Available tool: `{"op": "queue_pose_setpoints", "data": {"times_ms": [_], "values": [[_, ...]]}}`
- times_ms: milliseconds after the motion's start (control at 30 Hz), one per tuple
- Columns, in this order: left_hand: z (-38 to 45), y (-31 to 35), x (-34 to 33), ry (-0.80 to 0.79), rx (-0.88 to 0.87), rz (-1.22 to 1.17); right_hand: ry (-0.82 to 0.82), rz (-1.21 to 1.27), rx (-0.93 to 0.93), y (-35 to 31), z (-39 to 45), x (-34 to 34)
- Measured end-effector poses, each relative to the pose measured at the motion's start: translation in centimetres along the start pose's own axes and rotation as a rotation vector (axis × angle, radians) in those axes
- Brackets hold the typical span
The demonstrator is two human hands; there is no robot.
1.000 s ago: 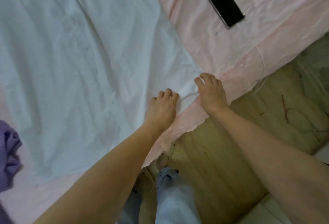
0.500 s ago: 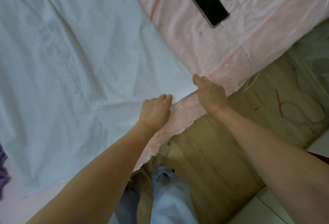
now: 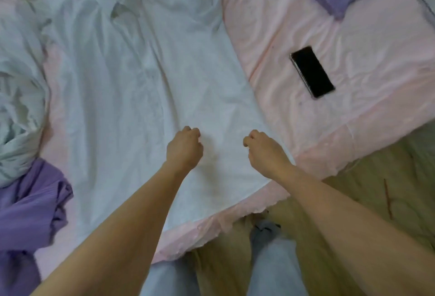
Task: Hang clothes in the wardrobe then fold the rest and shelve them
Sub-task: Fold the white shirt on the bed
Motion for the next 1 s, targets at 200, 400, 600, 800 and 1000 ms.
{"op": "queue_pose_setpoints", "data": {"times_ms": [200,400,600,800,1000], "values": [[1.2,-8.9,1.4,0.114,0.509,-0.272,-0.079,0.066,0.238,-6.3,7.6,1.1],[4.8,-12.7,0.7,0.204,0.657,-0.387,-0.008,-0.066,0.606,-15.4,20.5,2.4],[8.6,-12.9,0.7,0.145,0.603,-0.421,0.000,-0.336,0.766,-22.9,28.7,1.1],[9.1,-12.6,-1.9,0.042,0.599,-0.420,-0.118,-0.606,0.800,-23.7,32.5,-0.6],[8.3,-13.8,-2.2,0.039,0.631,-0.579,-0.041,-0.307,0.808,-24.7,32.8,1.1]]}}
Point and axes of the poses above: each hand's wrist, its own z-axis towards the middle knuckle, its own x-axis out of the back of the hand, y = z × x, the point moved 9 cm from there along z, towards the middle knuckle, and after that the axes turned 11 degrees about z, right-handed, at the moved point
